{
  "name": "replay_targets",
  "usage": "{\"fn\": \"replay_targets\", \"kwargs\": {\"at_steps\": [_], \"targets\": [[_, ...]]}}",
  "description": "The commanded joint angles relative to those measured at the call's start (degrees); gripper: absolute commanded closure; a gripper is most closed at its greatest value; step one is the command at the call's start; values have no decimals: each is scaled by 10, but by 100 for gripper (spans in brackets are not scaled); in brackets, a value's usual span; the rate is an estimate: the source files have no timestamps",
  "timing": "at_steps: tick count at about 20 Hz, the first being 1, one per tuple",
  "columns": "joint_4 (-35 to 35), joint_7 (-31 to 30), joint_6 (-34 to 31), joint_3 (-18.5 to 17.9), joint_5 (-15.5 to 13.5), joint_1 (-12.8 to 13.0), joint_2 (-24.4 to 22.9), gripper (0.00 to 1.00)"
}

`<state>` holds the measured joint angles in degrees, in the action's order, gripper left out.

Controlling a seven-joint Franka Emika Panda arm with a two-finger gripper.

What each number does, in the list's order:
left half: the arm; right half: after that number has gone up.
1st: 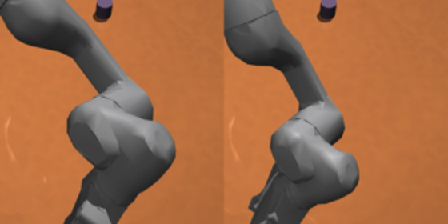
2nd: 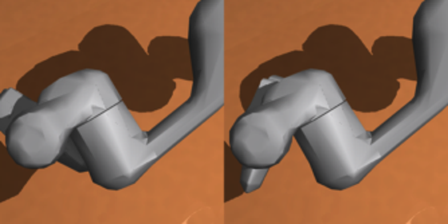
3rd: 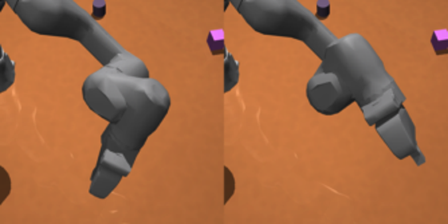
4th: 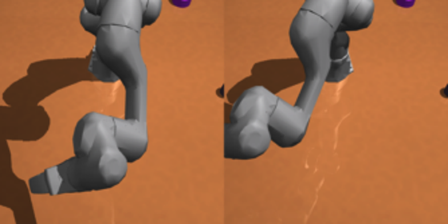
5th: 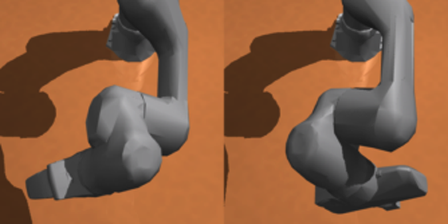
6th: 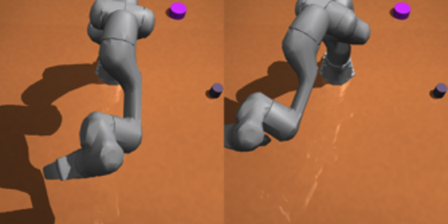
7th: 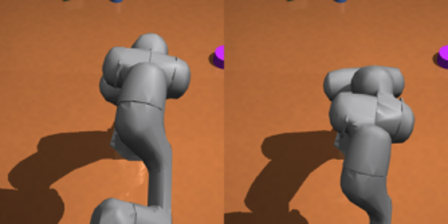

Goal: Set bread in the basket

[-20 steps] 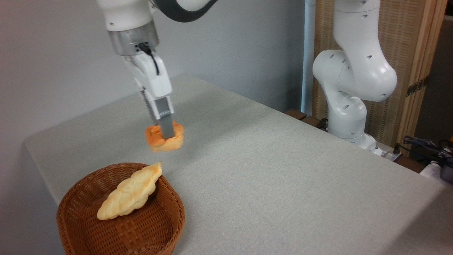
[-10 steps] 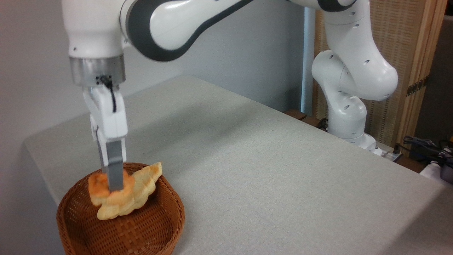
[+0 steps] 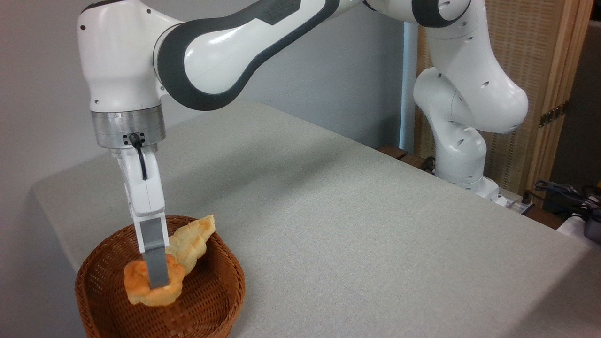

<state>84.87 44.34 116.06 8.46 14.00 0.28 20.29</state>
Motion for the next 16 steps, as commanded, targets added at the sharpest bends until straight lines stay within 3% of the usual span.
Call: {"fn": "replay_targets", "kwargs": {"at_steps": [1,6,8,10,14,16], "targets": [[1,7,7,3,8,-5,-4,0],[-1,-8,6,5,-5,-5,-17,0],[0,-49,-21,22,-32,-12,-44,0],[0,-84,-87,36,-60,-27,-75,0],[5,-82,-198,31,-133,-44,-132,0],[20,-81,-230,24,-145,-44,-154,0]]}}
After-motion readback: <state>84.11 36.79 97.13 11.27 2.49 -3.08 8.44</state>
